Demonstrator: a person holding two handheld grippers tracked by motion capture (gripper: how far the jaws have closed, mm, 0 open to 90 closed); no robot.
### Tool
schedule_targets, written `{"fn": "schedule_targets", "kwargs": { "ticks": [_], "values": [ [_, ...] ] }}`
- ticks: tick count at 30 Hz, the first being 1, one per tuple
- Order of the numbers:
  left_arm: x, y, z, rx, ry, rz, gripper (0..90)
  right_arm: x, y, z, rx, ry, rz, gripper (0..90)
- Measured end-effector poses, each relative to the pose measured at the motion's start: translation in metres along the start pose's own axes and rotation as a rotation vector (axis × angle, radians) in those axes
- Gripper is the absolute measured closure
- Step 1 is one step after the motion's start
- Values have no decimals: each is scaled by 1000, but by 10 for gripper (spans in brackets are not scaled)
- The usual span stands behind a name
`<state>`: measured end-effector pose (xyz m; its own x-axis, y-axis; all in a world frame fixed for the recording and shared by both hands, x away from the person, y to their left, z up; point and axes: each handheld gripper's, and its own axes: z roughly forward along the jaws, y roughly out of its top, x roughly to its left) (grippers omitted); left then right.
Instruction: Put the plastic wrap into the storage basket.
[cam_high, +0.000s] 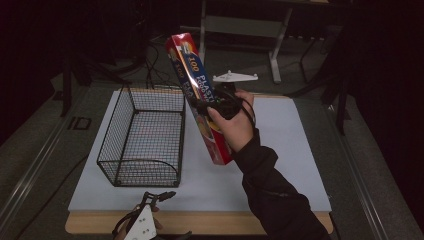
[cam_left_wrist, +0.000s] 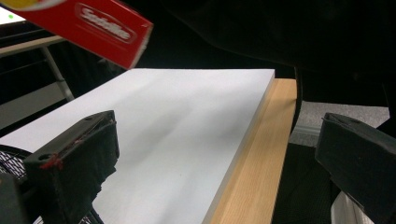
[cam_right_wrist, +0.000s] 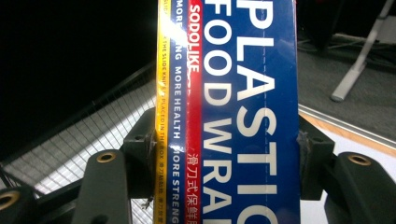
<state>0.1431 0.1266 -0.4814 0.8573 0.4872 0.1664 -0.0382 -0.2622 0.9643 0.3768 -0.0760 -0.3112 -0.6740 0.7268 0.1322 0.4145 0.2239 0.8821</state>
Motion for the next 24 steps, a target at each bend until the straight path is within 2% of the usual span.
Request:
{"fn": "schedule_targets", "kwargs": {
  "ticks": [4, 5, 11, 24],
  "values": [
    [0, 0, -1, -4, -2, 0, 1, 8, 8, 7, -7, 2, -3, 391],
    [-1, 0, -1, -1, -1, 2, 1, 14, 13, 13, -6, 6, -20, 391],
    [1, -1, -1, 9, 5, -1, 1, 27, 21, 28, -9, 11, -39, 391],
    [0, 0, -2, 7, 9, 8, 1, 47, 33, 66, -6, 32, -36, 391]
  ]
}}
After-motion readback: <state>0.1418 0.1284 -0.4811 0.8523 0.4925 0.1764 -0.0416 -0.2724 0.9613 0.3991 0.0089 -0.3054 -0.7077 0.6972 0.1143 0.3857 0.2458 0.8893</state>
